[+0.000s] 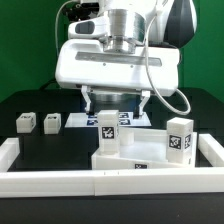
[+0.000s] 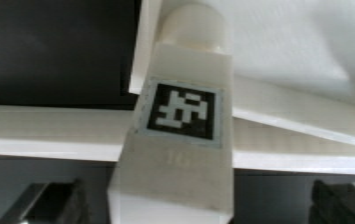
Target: Assemble square table
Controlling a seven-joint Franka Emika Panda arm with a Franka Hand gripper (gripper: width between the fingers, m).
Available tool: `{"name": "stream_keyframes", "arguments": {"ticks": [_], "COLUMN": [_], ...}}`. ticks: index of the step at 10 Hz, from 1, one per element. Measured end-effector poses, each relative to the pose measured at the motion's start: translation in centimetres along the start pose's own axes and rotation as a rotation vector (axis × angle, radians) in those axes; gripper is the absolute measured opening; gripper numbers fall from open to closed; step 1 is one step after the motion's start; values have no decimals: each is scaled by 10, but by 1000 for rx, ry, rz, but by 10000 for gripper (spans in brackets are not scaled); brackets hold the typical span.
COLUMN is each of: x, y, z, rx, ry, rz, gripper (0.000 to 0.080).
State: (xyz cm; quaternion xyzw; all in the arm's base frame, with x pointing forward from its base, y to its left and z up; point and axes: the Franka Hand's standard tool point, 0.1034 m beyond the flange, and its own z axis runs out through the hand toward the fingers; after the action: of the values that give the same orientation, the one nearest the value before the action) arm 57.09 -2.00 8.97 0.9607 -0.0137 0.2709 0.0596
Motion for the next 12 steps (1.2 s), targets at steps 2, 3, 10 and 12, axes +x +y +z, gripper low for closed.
{"name": "stream_keyframes", "arguments": {"ticks": [2, 3, 10, 12], "x": [0, 0, 12, 5], "y": [0, 0, 14, 5], "z": [0, 0, -17, -13], "rx": [0, 0, 36, 82], "ry": [0, 0, -86, -195], "rz": [0, 0, 9, 19], "gripper": [644, 649, 649, 649]}}
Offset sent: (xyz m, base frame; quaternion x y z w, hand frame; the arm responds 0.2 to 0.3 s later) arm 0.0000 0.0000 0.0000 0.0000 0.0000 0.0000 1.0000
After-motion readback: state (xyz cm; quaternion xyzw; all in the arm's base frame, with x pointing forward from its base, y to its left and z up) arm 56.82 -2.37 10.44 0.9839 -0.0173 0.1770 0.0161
